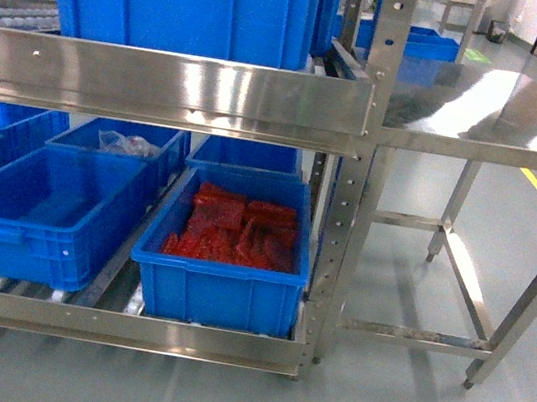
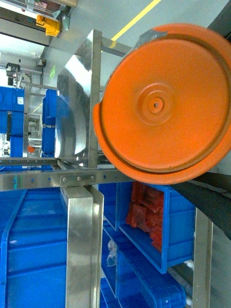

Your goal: Sort blue parts and orange caps into right shelf containers

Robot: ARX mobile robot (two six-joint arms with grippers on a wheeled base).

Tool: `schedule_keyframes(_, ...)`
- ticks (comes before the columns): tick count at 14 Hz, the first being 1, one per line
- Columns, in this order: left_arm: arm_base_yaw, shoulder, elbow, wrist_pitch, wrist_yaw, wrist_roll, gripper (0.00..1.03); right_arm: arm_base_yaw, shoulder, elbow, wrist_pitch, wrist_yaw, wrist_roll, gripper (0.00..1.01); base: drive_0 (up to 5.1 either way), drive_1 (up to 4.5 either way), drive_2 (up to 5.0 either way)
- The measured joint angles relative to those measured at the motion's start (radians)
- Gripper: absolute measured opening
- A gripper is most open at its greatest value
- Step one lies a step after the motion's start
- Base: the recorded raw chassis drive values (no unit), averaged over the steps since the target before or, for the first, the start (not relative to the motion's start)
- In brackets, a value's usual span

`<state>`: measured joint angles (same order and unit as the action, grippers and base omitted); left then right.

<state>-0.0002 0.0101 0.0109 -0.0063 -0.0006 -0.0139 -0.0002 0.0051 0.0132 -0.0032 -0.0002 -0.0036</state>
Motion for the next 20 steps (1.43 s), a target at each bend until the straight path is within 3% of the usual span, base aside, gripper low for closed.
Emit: schedule_keyframes(20, 0.000, 0.000, 0.000, -0.002, 0.000, 0.000, 0.43, 0.000, 0.000, 0.000, -0.002, 0.000, 0.000, 0.44, -5.0, 2.40, 2.4)
